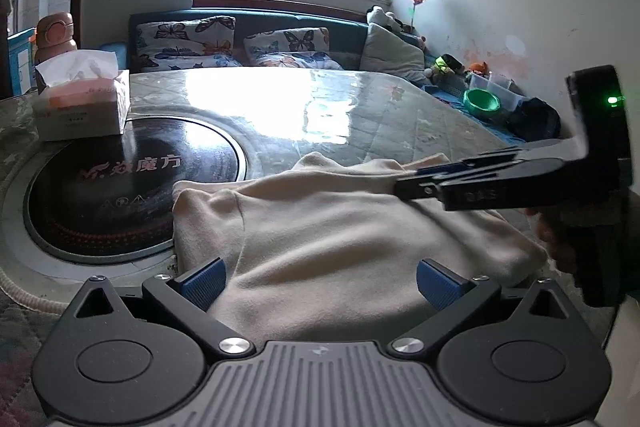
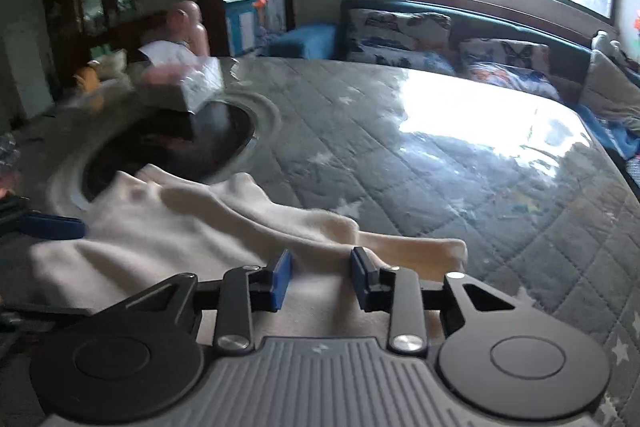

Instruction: Fold clothes

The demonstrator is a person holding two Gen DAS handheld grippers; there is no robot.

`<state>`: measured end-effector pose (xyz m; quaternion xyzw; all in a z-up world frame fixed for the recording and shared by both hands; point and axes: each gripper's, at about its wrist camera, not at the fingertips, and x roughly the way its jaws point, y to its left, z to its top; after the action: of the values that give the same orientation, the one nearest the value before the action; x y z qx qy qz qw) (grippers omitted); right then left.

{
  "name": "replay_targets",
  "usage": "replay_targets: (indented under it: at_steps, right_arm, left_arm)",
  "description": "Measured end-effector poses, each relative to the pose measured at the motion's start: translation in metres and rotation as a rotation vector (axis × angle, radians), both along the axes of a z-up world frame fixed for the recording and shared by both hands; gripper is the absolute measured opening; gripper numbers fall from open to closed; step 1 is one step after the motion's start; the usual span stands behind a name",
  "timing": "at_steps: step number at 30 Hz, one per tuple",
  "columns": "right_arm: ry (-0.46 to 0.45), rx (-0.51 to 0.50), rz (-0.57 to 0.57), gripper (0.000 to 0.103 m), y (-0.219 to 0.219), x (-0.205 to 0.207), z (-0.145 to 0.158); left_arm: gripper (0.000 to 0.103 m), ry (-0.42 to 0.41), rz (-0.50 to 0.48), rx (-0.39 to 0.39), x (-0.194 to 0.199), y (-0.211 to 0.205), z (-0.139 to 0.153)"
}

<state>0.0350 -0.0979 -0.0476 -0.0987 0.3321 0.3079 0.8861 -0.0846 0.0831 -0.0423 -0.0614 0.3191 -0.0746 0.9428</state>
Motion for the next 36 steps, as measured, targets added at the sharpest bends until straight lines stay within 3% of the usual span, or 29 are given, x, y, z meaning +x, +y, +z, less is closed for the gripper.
replay_targets:
  at_steps: [9,19,31,36]
  right_arm:
    - [-0.068,0.000,0.082,0.032,-0.019,-0.063,0.019]
    - [-0.175,-0.087,0.146,0.031,0.001,-0.111,-0.003]
    - [-0.079,-0.028,0.055,0.027,-0.045,-0.101,0.013]
    - [-0.020,-0.044,0.049,0.026,-0.053,-0.091,0.010]
  left_arm:
    - [0.103,-0.042,0.077,0.071,-0.009,0.001,0.011]
    - [0.103,0.071,0.142,0.084,0.000,0.002,-0.010]
    - [0.103,0.070,0.162,0.049,-0.007,0.012,-0.003]
    - [0.103,0.069,0.234,0.041,-0.006,0.028,0.001]
